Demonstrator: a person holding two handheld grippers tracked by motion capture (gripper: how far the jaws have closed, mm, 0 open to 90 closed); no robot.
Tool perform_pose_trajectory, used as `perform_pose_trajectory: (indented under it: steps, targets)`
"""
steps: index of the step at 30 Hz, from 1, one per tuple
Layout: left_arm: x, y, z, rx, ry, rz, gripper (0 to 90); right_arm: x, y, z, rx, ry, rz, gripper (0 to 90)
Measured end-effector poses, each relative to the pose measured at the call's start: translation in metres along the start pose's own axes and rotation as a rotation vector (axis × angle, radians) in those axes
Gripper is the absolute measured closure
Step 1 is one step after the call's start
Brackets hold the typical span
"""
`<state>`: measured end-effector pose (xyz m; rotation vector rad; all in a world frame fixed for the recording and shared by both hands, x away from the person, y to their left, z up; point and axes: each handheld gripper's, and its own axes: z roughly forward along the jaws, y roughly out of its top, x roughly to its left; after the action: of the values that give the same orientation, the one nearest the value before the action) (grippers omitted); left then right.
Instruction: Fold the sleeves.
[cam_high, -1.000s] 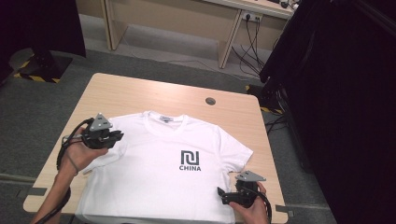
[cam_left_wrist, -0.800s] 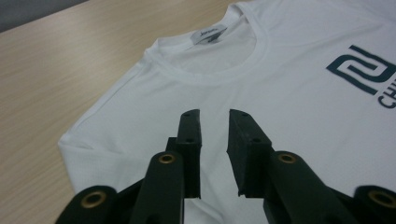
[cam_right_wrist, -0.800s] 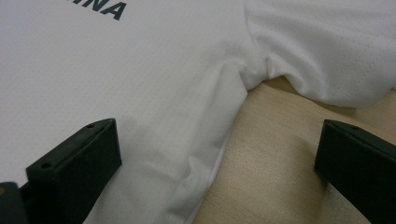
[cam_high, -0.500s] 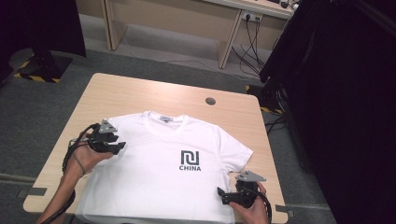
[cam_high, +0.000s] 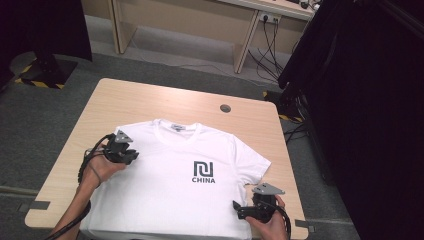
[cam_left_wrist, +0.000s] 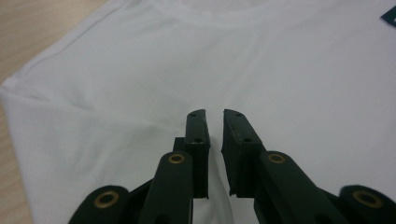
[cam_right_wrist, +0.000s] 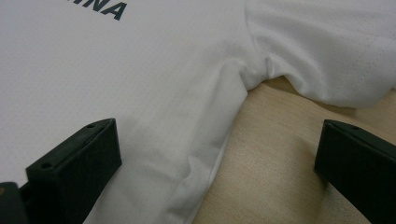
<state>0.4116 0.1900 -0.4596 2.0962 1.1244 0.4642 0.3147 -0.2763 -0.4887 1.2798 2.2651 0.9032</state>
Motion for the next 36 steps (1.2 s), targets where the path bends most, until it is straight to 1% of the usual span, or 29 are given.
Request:
perform_pose_trajectory:
  steps: [4, 6, 7, 9, 10, 13, 14, 15, 16, 17, 19, 21, 22, 23, 24, 25, 26, 28, 29, 30, 31, 32, 33, 34, 36]
  targets:
    - [-0.004, 0.013, -0.002, -0.003, -0.006, 0.02, 78.1, 0.0, 0.0, 0.0, 0.0, 0.0, 0.0, 0.7]
    - [-0.006, 0.014, -0.006, -0.002, 0.002, 0.027, 73.4, 0.0, 0.0, 0.0, -0.002, 0.001, 0.0, 0.7]
    - [-0.006, 0.014, -0.007, -0.001, 0.009, 0.028, 71.8, 0.0, 0.0, 0.0, -0.002, 0.001, -0.001, 0.7]
    - [-0.006, 0.009, -0.009, 0.016, 0.025, 0.027, 63.2, 0.0, 0.0, 0.0, -0.003, 0.001, -0.001, 0.7]
    - [-0.006, 0.006, -0.009, 0.02, 0.029, 0.029, 61.3, 0.0, 0.0, 0.0, -0.003, 0.001, -0.001, 0.7]
    - [-0.006, -0.003, -0.004, 0.031, 0.025, 0.0, 52.8, 0.0, 0.0, 0.0, -0.003, 0.001, -0.001, 0.7]
    - [-0.005, -0.005, -0.001, 0.042, 0.023, -0.002, 52.3, 0.0, 0.0, 0.0, -0.003, 0.0, -0.001, 0.7]
    - [-0.005, -0.007, 0.002, 0.055, 0.017, -0.005, 53.7, 0.0, 0.0, 0.0, -0.003, 0.0, 0.0, 0.7]
    - [-0.006, -0.008, 0.006, 0.066, 0.003, -0.01, 58.4, 0.0, 0.0, 0.0, -0.003, 0.0, 0.0, 0.7]
    - [-0.006, -0.009, 0.008, 0.076, -0.003, -0.005, 65.4, 0.0, 0.0, 0.0, -0.003, 0.0, 0.0, 0.7]
    - [-0.005, -0.006, 0.009, 0.077, 0.012, 0.012, 76.9, 0.0, 0.0, 0.0, -0.003, 0.0, -0.001, 0.7]
    - [-0.003, 0.0, 0.008, 0.048, 0.006, -0.011, 80.9, 0.0, 0.0, 0.0, -0.003, 0.0, -0.001, 0.7]
    - [-0.002, 0.004, 0.008, 0.043, -0.002, -0.024, 81.1, 0.0, 0.0, 0.0, -0.003, 0.0, -0.001, 0.7]
    - [-0.001, 0.009, 0.007, 0.034, -0.02, -0.043, 80.8, 0.0, 0.0, 0.0, -0.003, 0.001, 0.0, 0.7]
    - [-0.001, 0.013, 0.007, 0.025, -0.033, -0.049, 81.3, 0.0, 0.0, 0.0, -0.004, 0.0, -0.001, 0.7]
    - [-0.001, 0.018, 0.006, 0.022, -0.03, -0.047, 82.3, 0.0, 0.0, 0.0, -0.004, 0.001, -0.001, 0.7]
    - [-0.002, 0.023, 0.005, 0.02, -0.022, -0.035, 83.4, 0.0, 0.0, 0.0, -0.005, 0.001, -0.002, 0.7]
    - [-0.004, 0.033, 0.003, 0.002, -0.022, -0.029, 85.4, -0.001, 0.0, 0.0, -0.006, 0.003, -0.005, 0.7]
    - [-0.005, 0.037, 0.002, 0.002, -0.023, -0.023, 85.4, 0.0, 0.0, 0.0, -0.006, 0.003, -0.005, 0.7]
    - [-0.007, 0.041, 0.001, 0.006, -0.026, -0.021, 84.2, -0.001, -0.001, 0.0, -0.006, 0.003, -0.005, 0.7]
    - [-0.01, 0.044, -0.001, 0.018, -0.028, -0.007, 80.4, 0.0, -0.001, 0.0, -0.007, 0.003, -0.004, 0.7]
    - [-0.013, 0.045, -0.004, 0.017, -0.016, 0.009, 76.2, 0.0, -0.001, 0.0, -0.007, 0.003, -0.005, 0.7]
    - [-0.016, 0.044, -0.007, 0.021, -0.003, 0.024, 74.4, 0.0, -0.001, 0.0, -0.007, 0.003, -0.004, 0.7]
    - [-0.017, 0.041, -0.009, 0.028, -0.001, 0.03, 72.5, 0.0, -0.001, 0.0, -0.006, 0.002, -0.003, 0.7]
    - [-0.018, 0.03, -0.01, 0.039, 0.006, 0.023, 70.7, 0.0, -0.001, 0.0, -0.006, 0.003, -0.005, 0.7]
